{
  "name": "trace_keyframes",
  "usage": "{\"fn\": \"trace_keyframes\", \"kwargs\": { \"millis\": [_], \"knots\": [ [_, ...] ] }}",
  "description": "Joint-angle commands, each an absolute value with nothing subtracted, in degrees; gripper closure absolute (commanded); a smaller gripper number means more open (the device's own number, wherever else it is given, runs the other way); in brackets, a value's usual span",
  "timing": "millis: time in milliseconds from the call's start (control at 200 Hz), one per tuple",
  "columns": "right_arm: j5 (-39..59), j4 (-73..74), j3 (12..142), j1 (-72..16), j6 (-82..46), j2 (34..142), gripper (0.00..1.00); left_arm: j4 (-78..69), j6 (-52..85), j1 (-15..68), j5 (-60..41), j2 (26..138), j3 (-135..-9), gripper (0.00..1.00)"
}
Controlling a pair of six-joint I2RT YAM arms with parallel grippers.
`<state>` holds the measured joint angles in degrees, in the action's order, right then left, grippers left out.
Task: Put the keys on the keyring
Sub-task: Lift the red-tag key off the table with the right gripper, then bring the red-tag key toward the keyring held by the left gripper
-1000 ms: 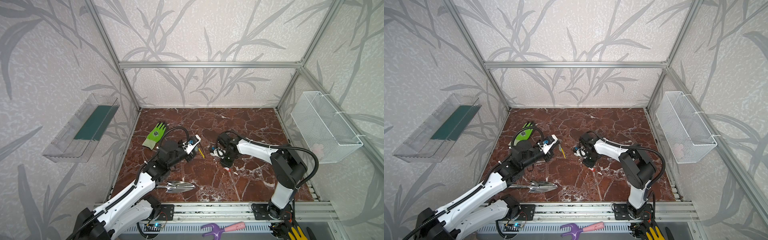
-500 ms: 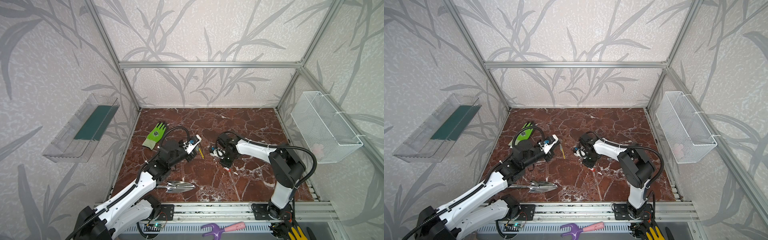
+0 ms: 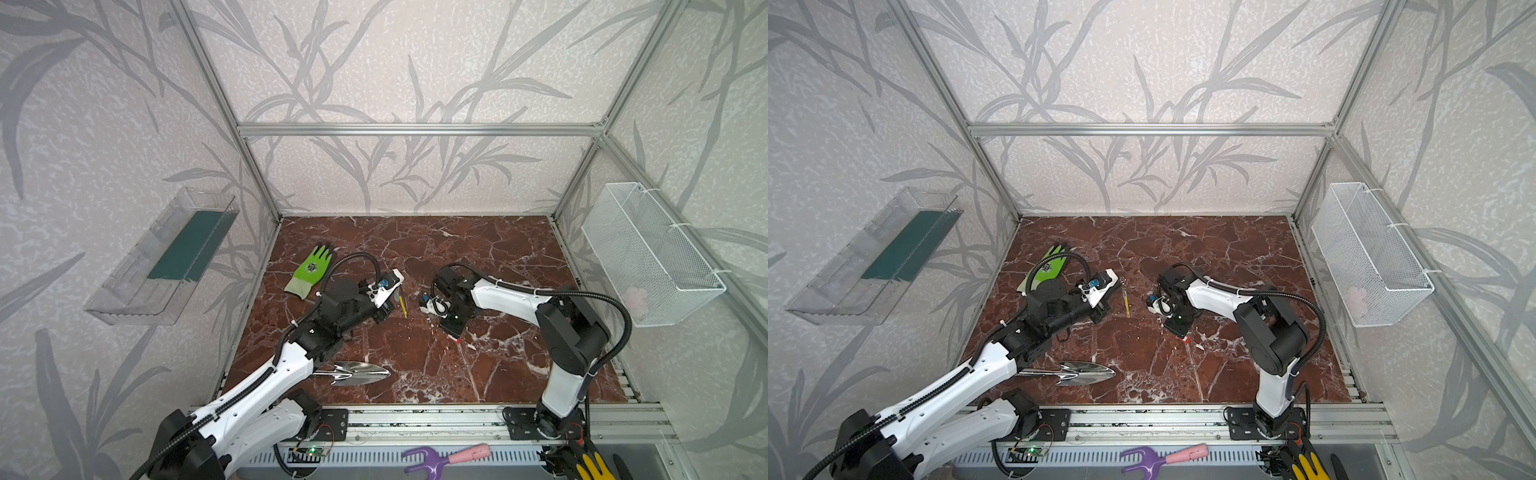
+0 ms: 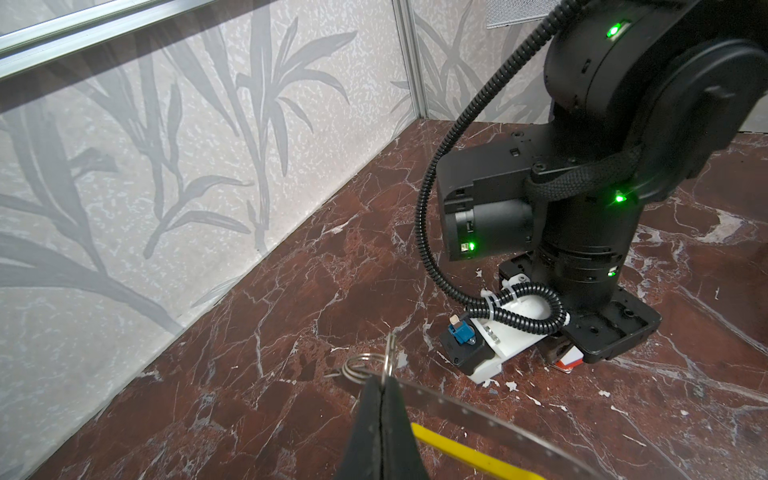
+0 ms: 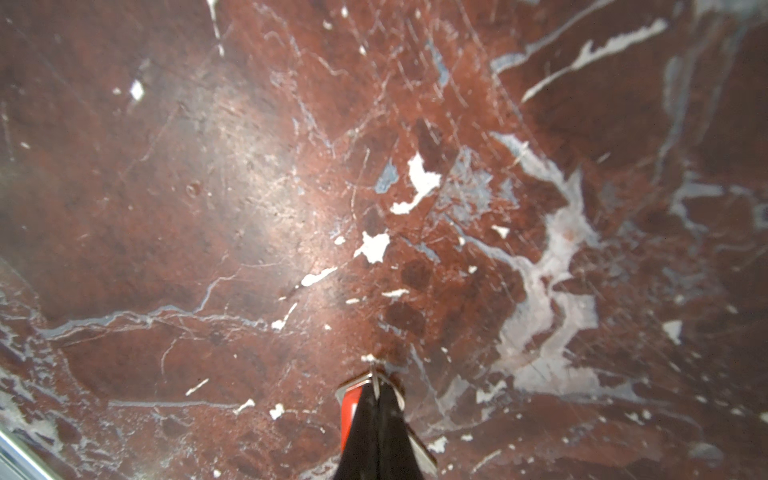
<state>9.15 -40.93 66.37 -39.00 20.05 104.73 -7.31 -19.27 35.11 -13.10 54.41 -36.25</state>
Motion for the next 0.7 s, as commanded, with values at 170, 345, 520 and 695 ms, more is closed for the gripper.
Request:
{"fn": "trace_keyframes", "kwargs": {
  "millis": [170, 345, 520, 695],
  "knots": [
    [13.67, -40.11, 64.07, -37.15, 21.09, 92.79, 1.00, -11.34, -20.21, 35.31, -16.61, 53.69, -35.96, 1.00],
    [13.63, -40.60, 63.29, -35.96, 23.91, 83.79, 1.00, -14.08, -22.34, 35.27, -21.11, 52.79, -35.75, 1.00],
    [15.98, -36.20, 62.03, -35.27, 24.00, 73.28, 1.00, -11.58, -25.03, 35.52, -22.74, 53.42, -38.56, 1.00],
    [23.86, -25.38, 58.42, -33.73, 21.22, 63.31, 1.00, -9.07, -28.67, 37.79, -20.44, 54.95, -42.05, 1.00]
  ]
}}
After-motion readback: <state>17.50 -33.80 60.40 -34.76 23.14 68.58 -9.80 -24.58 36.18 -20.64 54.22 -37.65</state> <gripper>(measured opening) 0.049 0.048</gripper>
